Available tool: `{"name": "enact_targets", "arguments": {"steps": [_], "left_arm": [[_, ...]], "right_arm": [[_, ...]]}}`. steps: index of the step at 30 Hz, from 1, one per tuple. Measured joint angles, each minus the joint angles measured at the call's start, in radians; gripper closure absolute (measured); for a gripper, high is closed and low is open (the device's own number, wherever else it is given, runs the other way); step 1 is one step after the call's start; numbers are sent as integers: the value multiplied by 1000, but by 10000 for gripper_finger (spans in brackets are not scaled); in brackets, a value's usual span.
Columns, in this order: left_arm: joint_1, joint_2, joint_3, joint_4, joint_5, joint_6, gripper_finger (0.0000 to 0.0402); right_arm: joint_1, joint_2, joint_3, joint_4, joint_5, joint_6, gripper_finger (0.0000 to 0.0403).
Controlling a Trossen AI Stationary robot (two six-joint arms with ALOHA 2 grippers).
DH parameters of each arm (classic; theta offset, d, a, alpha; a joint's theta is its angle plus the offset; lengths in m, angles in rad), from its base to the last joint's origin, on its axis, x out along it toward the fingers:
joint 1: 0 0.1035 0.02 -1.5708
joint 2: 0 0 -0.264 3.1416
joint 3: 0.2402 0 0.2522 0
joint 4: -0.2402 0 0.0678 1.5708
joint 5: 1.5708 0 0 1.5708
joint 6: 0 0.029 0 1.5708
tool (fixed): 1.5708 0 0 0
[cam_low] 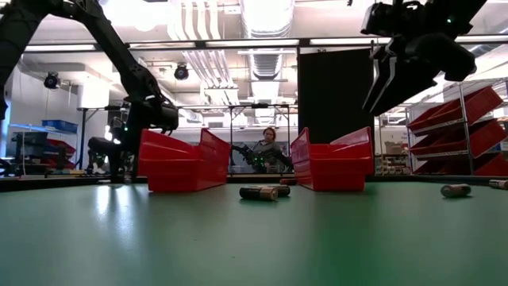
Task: Sort batteries
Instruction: Put the silver battery into the right red bin
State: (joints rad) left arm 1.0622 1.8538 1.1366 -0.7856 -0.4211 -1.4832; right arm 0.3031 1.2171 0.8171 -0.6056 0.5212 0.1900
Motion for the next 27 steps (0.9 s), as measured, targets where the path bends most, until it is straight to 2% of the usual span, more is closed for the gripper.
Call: {"name": "enact_targets", "arguments": {"steps": [9, 27], "left_arm": [[-12, 10, 0, -12, -6, 61, 180], [-33, 24, 0, -35, 18, 140, 240]], "right_arm": [[0, 0, -12, -33, -4, 38, 235], [0, -1, -6, -33, -4, 30, 224]]}}
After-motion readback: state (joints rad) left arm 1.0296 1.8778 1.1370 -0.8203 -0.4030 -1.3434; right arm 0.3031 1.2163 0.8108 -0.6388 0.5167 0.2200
